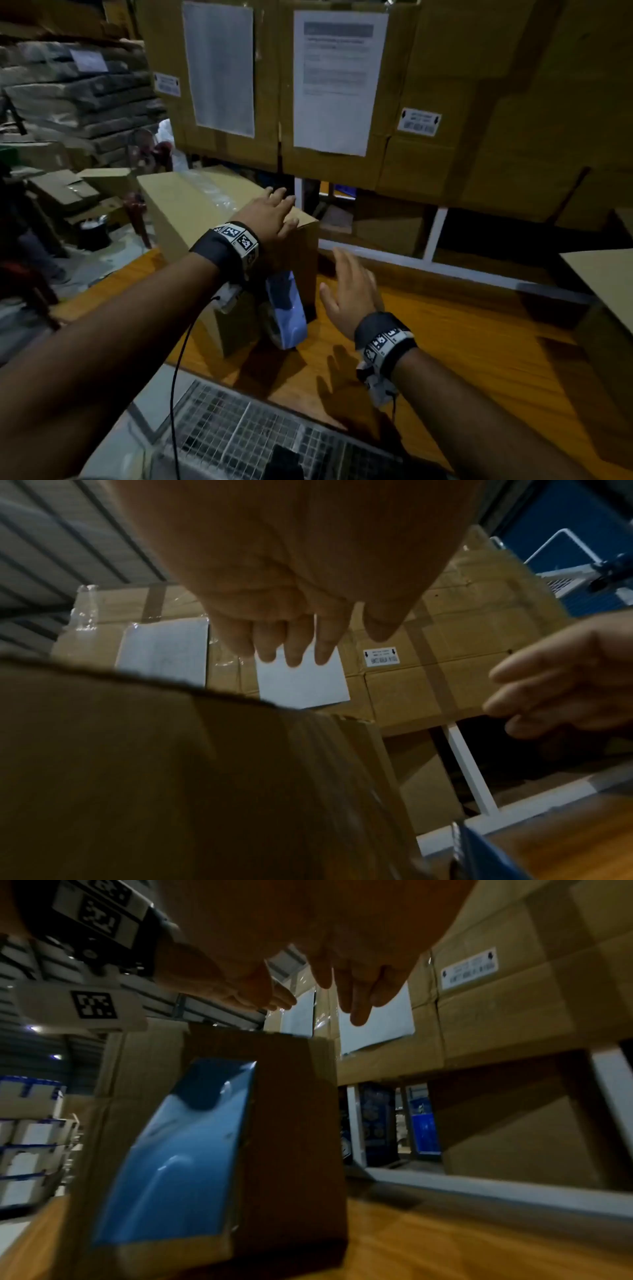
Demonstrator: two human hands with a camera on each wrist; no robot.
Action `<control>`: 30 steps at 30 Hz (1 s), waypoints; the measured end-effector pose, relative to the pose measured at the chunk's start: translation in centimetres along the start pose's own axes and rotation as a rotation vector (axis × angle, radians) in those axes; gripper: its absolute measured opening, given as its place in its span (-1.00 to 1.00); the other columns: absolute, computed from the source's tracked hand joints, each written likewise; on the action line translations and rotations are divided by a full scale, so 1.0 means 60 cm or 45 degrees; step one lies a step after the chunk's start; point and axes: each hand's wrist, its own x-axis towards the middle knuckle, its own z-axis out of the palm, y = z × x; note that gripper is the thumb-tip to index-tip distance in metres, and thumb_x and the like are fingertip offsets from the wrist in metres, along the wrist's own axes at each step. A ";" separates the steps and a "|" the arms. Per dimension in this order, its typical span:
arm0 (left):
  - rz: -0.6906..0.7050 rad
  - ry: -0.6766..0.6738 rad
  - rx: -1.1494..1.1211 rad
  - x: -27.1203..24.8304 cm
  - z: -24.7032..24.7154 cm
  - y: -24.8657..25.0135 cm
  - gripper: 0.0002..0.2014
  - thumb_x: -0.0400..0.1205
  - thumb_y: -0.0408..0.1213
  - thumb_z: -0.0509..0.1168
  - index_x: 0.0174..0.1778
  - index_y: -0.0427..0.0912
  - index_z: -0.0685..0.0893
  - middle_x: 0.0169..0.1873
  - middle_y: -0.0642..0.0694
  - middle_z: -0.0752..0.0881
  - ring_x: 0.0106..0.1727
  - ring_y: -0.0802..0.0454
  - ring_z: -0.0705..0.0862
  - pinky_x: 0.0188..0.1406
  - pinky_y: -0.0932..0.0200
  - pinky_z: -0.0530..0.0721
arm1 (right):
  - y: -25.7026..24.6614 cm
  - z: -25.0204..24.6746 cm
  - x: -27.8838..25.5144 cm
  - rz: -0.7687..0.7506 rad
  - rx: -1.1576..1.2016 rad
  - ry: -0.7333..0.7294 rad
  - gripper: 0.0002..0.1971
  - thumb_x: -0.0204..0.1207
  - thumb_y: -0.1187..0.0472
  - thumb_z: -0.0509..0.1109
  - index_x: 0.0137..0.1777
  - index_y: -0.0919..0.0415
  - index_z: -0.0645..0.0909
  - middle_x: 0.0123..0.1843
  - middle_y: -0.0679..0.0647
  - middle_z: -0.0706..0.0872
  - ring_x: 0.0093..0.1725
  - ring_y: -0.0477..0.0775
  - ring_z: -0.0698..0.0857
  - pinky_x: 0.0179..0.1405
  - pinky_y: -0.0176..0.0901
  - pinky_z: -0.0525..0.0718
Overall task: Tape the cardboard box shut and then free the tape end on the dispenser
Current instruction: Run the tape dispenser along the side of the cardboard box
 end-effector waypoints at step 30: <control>-0.082 -0.220 -0.193 -0.056 0.032 -0.064 -0.50 0.84 -0.06 -0.06 0.72 -0.09 0.28 0.70 -0.14 0.32 0.71 -0.21 0.28 0.61 -0.16 0.37 | -0.018 0.173 -0.031 0.394 1.164 -0.479 -0.08 0.27 0.22 0.73 0.41 -0.06 0.12 0.16 -0.15 0.64 0.13 -0.11 0.73 0.06 -0.04 0.83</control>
